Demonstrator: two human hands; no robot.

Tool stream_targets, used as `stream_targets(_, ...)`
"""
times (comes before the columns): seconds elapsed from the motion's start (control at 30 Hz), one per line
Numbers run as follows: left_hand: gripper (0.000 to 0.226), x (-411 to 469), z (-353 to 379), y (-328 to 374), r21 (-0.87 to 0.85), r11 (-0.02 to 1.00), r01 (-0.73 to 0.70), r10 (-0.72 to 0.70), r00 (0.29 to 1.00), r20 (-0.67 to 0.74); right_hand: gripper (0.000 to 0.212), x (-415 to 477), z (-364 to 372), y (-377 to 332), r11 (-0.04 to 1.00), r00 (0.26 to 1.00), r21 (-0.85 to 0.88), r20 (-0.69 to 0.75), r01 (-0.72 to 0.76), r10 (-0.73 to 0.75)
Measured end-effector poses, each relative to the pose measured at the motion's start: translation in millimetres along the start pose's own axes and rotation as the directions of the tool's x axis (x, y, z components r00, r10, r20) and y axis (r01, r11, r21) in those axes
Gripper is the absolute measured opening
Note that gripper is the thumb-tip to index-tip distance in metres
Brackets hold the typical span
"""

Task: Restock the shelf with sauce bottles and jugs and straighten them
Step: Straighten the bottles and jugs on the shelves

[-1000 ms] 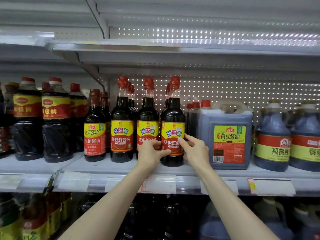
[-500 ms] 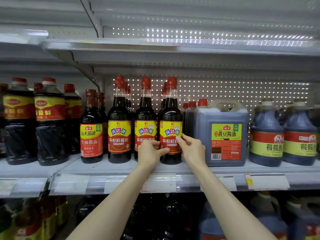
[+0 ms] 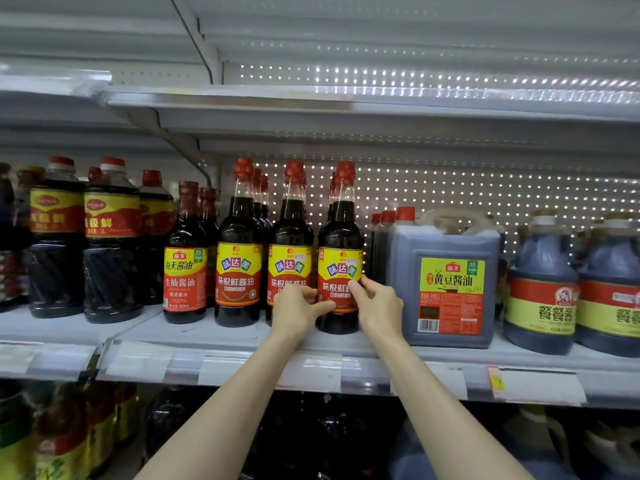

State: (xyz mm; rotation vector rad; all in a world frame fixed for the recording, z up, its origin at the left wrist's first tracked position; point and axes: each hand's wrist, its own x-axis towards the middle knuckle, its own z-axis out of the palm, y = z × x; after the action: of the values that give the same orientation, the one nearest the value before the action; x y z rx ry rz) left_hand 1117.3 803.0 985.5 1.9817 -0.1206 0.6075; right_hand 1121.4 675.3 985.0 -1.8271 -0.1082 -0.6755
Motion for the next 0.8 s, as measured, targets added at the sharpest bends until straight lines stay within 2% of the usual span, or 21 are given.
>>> stream_targets(0.8,0.044,6.6,8.9,-1.7,0.1,0.994,-0.042,0.042,0.999,0.005,0.046,8.2,6.9,3.1,0.999,1.0,-0.041,-0.005,0.007,-0.007)
